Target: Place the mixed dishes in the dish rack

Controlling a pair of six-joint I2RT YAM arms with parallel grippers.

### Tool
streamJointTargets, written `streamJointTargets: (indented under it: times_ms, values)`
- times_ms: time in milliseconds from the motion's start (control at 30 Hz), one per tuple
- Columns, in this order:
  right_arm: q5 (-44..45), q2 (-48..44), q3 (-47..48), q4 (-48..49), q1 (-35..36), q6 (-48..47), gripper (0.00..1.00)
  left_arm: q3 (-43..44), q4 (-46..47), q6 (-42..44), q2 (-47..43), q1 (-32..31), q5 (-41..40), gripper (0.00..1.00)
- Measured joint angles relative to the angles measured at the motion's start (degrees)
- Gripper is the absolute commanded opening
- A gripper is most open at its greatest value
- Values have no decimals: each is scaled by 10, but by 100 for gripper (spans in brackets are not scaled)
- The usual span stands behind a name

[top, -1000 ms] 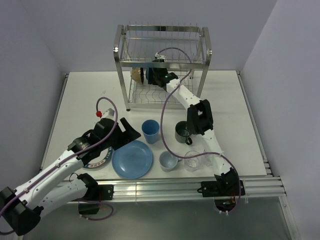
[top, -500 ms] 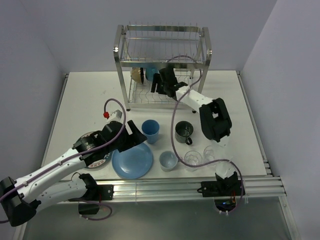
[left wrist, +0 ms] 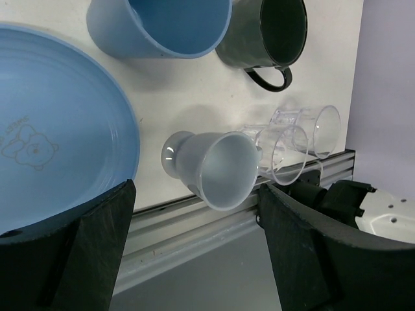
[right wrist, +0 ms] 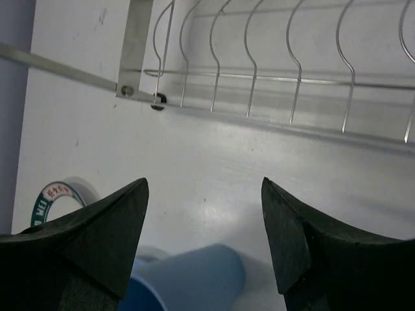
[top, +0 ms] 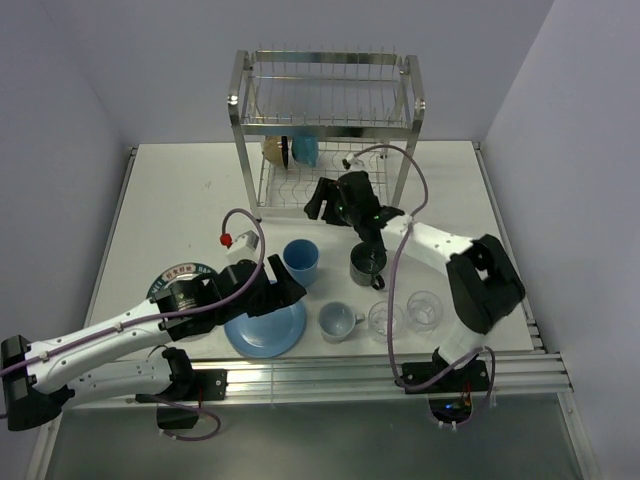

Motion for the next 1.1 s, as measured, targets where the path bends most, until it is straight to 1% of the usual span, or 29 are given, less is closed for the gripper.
streamJointTargets:
  times_ms: [67,267,367,467,533,600,700,833,933,1000,1100]
  values:
    - [5,-41,-38,-1,8,4,77,0,-2,-7,-1,-5,-7,83]
    - [28,-103,-72,-8,13,-7,77,-3,-1,-19,-6,-7,-20,83]
    - [55,-157,-112,-35,35,-16,77,-5,2,-20,-3,-11,-20,82]
    - [81,-243,-162,-74,54,-14,77,-5,9,-20,13,-19,-20,80]
    - [101,-314,-192,-104,56,-8,78,7,5,-15,44,-29,-23,79]
    - [127,-400,-220,-138,55,5,77,40,-2,-6,92,-38,-30,78]
    - [168,-509,-235,-197,54,33,77,122,-14,15,172,-46,-46,78]
    - [219,-619,-240,-288,53,79,76,221,-10,41,247,-49,-66,76]
    - [244,-679,-241,-353,53,108,76,285,-10,59,299,-49,-76,73]
    - [259,-711,-241,-395,53,125,76,323,-10,66,342,-49,-79,73]
    - [270,-737,-241,-432,53,134,76,364,-9,74,408,-49,-79,72]
